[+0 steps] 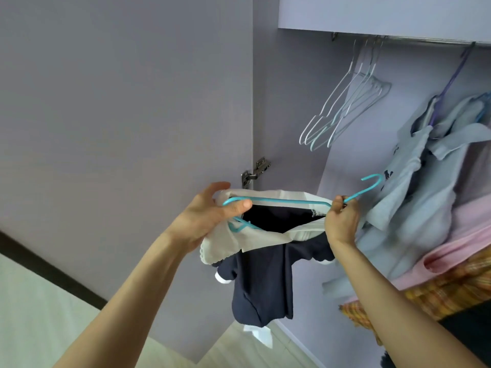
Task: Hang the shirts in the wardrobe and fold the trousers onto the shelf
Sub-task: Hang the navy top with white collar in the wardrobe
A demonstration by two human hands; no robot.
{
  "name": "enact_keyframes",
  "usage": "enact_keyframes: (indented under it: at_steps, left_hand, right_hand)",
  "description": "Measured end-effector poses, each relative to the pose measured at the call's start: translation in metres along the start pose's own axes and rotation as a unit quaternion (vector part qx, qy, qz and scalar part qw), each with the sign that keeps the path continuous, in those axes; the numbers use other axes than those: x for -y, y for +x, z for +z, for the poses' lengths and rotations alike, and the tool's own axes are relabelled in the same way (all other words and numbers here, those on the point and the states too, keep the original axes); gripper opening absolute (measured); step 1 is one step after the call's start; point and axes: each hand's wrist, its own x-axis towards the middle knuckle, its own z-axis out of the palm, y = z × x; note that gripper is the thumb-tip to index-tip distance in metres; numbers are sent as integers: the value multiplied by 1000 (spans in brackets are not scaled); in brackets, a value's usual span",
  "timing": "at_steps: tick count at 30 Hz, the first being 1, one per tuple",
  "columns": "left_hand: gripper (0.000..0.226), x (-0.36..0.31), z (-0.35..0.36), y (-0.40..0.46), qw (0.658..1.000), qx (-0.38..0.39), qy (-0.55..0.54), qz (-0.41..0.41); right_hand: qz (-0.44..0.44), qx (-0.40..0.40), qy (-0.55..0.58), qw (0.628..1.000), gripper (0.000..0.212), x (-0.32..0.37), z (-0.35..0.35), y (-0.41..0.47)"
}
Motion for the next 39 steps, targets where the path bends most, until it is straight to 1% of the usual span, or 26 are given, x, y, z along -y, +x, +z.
enact_keyframes:
  at_steps: [1, 2, 4, 5, 7, 8, 11, 12, 14, 17, 21, 23, 24, 25, 26, 28, 30, 32, 35, 36, 38, 39]
  left_hand:
    - [80, 1, 0, 0, 1000, -16, -8, 0]
    - [78, 3, -1, 0, 999, -4, -35, -5]
    - [84, 1, -8, -2, 991, 64, -118, -21]
    - [90, -1, -11, -4, 985, 95, -141, -27]
    - [94, -1, -13, -5, 981, 128, -146, -29]
    - [90, 0, -12, -5, 982, 129, -138, -29]
    - [66, 2, -7, -7, 986, 99, -128, -33]
    - [62, 4, -8, -6, 987, 87, -130, -35]
    - [59, 6, -12, -7, 987, 73, -136, -40]
    - [55, 8, -20, -7, 988, 57, -131, -53]
    - [50, 17, -31, -11, 991, 5, -111, -79]
    - [38, 25, -35, -14, 991, -18, -103, -88]
    - [30, 30, -36, -13, 992, -39, -85, -85]
    - [25, 36, -36, -13, 993, -72, -43, -80]
    - [25, 42, -35, -10, 990, -116, 27, -71]
    - [28, 52, -31, -6, 963, -198, 177, -40]
    - [29, 57, -26, -5, 935, -229, 269, -15]
    - [26, 59, -24, -6, 929, -229, 292, -9]
    - [21, 56, -17, -3, 935, -211, 286, 14]
    - [22, 53, -13, -2, 937, -197, 287, 20]
    - [28, 52, -7, 0, 942, -150, 302, 10]
    - [29, 54, -6, 0, 938, -124, 325, 2]
  right_hand:
    - [11, 2, 13, 1000, 23, 1, 1, -1]
    - [23, 4, 27, 999, 24, 1, 2, -1]
    - [38, 2, 48, 998, 26, 1, 2, 1]
    - [39, -5, 51, 998, 26, 1, 2, 2]
    - [40, -19, 56, 997, 26, -1, 1, 4]
    - [42, -26, 57, 997, 26, -2, 0, 4]
    - [39, -39, 62, 997, 25, -6, -3, 1]
    - [34, -35, 66, 997, 23, -7, -4, 1]
    - [19, -20, 68, 997, 20, -10, -7, -1]
    - [-7, 26, 72, 997, 12, -13, -10, -3]
    - [-30, 72, 47, 996, 11, -15, -9, -9]
    - [-62, 91, 36, 993, 10, -13, -10, -12]
    - [-84, 104, 28, 991, 10, -12, -11, -13]
    - [-108, 121, 15, 987, 11, -8, -11, -16]
    - [-137, 136, -4, 981, 13, -5, -10, -18]
    - [-202, 147, -45, 967, 17, 3, -7, -24]
    - [-240, 140, -76, 958, 19, 9, -6, -29]
    - [-261, 137, -105, 950, 19, 13, -6, -35]
    - [-327, 139, -148, 923, 18, 19, -4, -50]
    - [-336, 143, -150, 919, 18, 22, -2, -54]
    - [-326, 157, -141, 922, 18, 26, 1, -57]
    - [-314, 165, -135, 925, 18, 28, 1, -55]
